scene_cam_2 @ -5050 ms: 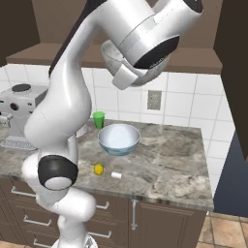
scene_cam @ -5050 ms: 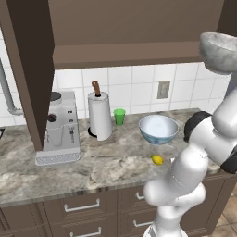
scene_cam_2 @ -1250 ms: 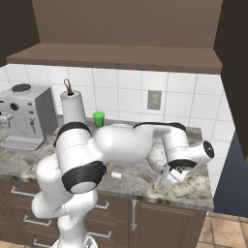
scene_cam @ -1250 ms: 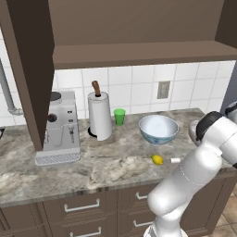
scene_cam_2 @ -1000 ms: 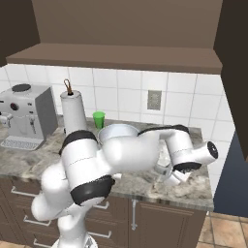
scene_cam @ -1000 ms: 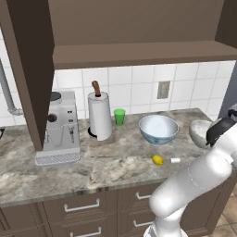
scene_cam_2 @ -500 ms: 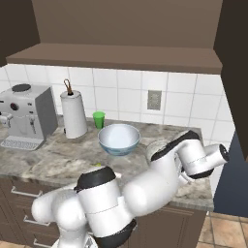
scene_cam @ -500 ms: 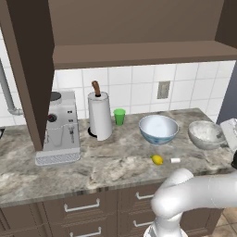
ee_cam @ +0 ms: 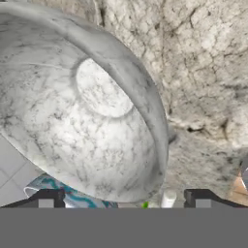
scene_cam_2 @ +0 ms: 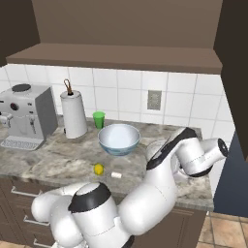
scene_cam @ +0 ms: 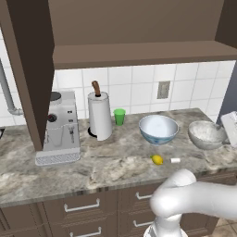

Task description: Pick both bowls and place them on the counter. Then place the lemon in one bowl and place the marshmallow in the other bowl.

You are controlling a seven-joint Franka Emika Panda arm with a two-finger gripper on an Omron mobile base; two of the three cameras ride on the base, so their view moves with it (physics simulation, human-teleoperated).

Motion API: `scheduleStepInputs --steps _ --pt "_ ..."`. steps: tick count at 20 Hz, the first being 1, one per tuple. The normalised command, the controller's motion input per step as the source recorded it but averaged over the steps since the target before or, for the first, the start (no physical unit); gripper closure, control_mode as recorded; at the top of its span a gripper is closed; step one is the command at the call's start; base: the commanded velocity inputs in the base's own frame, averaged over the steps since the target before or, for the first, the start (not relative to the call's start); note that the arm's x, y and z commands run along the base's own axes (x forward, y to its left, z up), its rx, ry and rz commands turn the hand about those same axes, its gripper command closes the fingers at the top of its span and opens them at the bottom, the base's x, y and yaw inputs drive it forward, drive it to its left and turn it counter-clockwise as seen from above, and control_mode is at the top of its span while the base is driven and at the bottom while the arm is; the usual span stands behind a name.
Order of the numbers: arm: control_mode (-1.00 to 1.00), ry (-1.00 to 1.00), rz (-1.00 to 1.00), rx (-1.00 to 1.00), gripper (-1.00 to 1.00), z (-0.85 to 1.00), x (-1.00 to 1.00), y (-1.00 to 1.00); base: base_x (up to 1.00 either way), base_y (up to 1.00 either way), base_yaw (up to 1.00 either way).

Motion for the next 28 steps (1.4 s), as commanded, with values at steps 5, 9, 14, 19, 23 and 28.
scheduleStepInputs --steps 5,9,14,19,23,28 --pt "-1.00 -0.11 0.02 -0.30 -1.00 0.42 -0.29 0.35 0.00 0.00 0.00" --pt "-1.00 -0.07 0.03 -0.37 -1.00 0.17 -0.33 0.42 0.00 0.00 0.00" --pt "-1.00 0.00 0.20 -0.35 -1.00 0.00 -0.29 0.48 0.00 0.00 0.00" --pt "-1.00 0.00 0.35 -0.23 -1.00 0.00 -0.17 0.36 0.00 0.00 0.00" --pt "-1.00 0.00 0.39 -0.10 -1.00 -0.06 -0.13 0.33 0.00 0.00 0.00" --pt "-1.00 0.00 0.43 -0.05 -1.00 -0.09 -0.01 0.40 0.00 0.00 0.00"
